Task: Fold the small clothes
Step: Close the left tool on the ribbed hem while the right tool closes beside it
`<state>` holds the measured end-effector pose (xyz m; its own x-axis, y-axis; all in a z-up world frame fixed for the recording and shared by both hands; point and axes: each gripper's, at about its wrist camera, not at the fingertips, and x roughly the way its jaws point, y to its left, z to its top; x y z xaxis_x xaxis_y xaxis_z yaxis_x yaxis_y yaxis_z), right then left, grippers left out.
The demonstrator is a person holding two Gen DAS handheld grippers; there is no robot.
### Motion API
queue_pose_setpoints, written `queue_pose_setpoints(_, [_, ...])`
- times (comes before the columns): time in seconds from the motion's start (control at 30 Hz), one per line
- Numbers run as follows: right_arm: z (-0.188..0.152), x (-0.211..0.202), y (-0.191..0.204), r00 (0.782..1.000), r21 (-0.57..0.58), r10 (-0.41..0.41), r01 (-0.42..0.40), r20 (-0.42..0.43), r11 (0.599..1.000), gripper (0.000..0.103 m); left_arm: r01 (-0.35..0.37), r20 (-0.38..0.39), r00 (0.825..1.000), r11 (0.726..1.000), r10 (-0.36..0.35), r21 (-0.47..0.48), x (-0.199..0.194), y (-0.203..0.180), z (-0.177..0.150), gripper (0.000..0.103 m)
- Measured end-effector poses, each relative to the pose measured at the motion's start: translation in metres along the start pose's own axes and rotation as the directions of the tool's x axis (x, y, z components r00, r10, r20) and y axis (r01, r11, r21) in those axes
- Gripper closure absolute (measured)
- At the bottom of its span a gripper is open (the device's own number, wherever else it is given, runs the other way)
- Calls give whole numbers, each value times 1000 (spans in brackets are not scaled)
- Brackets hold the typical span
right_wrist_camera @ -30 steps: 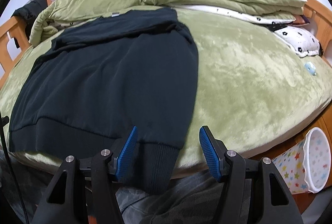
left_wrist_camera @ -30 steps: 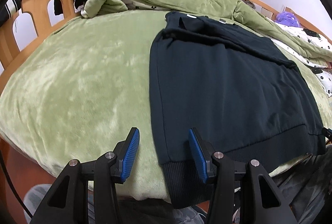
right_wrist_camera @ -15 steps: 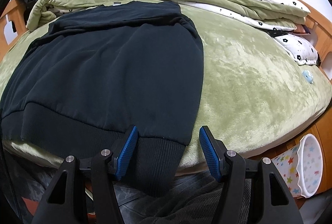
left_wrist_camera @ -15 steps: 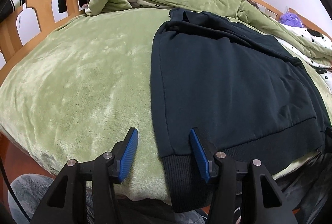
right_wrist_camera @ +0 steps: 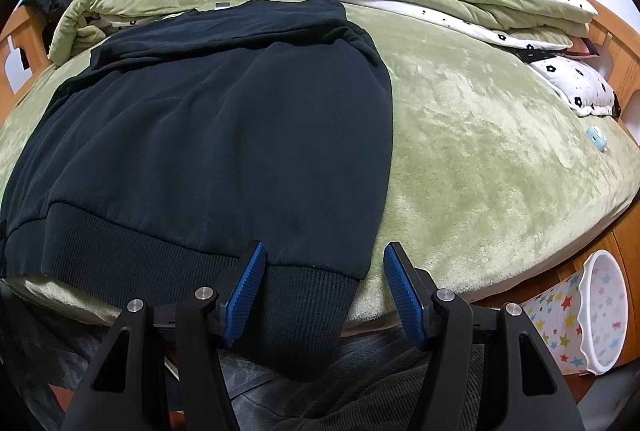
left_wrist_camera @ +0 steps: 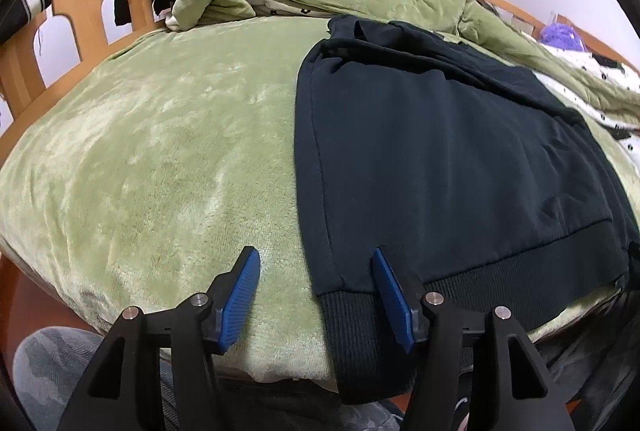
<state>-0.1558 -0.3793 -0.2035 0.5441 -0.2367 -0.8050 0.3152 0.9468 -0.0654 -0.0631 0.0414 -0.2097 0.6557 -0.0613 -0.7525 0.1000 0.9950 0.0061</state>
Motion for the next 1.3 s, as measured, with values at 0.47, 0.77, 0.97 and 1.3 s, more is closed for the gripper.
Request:
queue_pose_setpoints(0.47, [12, 7, -1, 996, 28, 85, -85, -9, 996, 44, -45, -45, 998, 998, 47, 47, 0, -8, 7, 44])
queue_pose_setpoints(0.77, [5, 1, -4, 998, 24, 65, -65, 20, 998, 44, -27, -34, 999, 999, 28, 36, 3, -9, 8, 44])
queue_pose_setpoints(0.97, [5, -2, -9, 996, 36, 78, -79, 42, 996, 44, -74, 15, 997, 996, 73, 55, -1, -15, 2, 42])
queue_pose_setpoints(1.3, [3, 0, -14, 996, 45, 88, -89, 34, 995, 44, -44, -6, 999, 999, 44, 15, 0, -7, 2, 40])
